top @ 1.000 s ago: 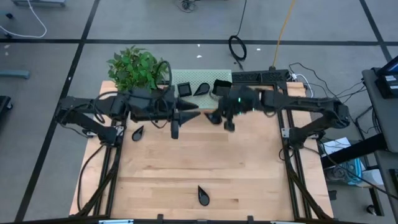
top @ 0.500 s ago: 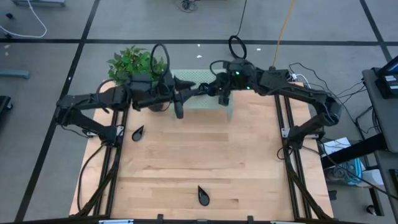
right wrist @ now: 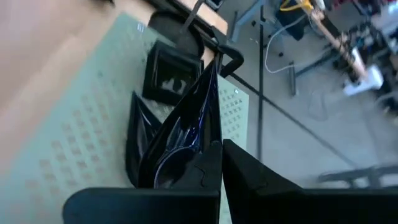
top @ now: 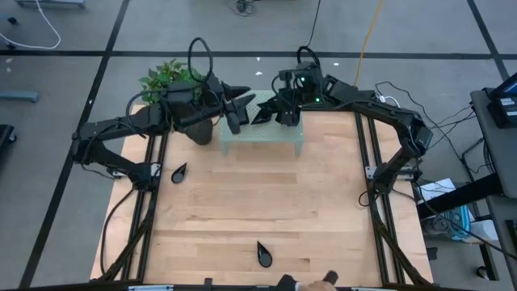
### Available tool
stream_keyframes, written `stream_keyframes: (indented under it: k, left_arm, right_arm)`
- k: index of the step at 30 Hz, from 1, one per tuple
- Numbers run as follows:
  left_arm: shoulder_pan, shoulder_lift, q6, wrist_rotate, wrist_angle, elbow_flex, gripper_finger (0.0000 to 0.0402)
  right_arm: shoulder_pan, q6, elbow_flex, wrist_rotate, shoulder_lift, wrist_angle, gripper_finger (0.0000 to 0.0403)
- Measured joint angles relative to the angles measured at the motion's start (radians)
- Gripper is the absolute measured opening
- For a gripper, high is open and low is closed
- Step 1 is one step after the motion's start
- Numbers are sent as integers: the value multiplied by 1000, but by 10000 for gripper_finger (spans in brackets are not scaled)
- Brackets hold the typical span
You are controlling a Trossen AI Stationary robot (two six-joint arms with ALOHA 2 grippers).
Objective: Pick & Place Mini shaped plates
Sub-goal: Stack the drop shaped plate on top of the other drop shaped plate on the shelf
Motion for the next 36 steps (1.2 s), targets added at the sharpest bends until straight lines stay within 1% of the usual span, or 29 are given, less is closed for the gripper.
stream_keyframes:
  k: [5,12,16,20,26,32,36]
  left_arm:
    - [32,0,-5,0,36,0,124]
    - [48,0,-5,0,34,0,124]
    - [48,0,-5,0,34,0,124]
    - [48,0,-5,1,33,0,124]
    - [48,0,-1,1,33,0,124]
    - [48,0,-1,1,26,0,124]
    - [48,0,-4,1,26,0,124]
  right_arm:
    - [5,-131,0,-2,12,40,0]
    - [15,-160,1,-5,42,129,0]
    - [20,-180,-3,-8,50,109,0]
    - [36,-218,-1,-55,55,117,0]
    - [56,-265,-3,-55,56,115,0]
    - [56,-344,-42,-53,57,122,0]
    - [56,-411,-91,-49,57,128,0]
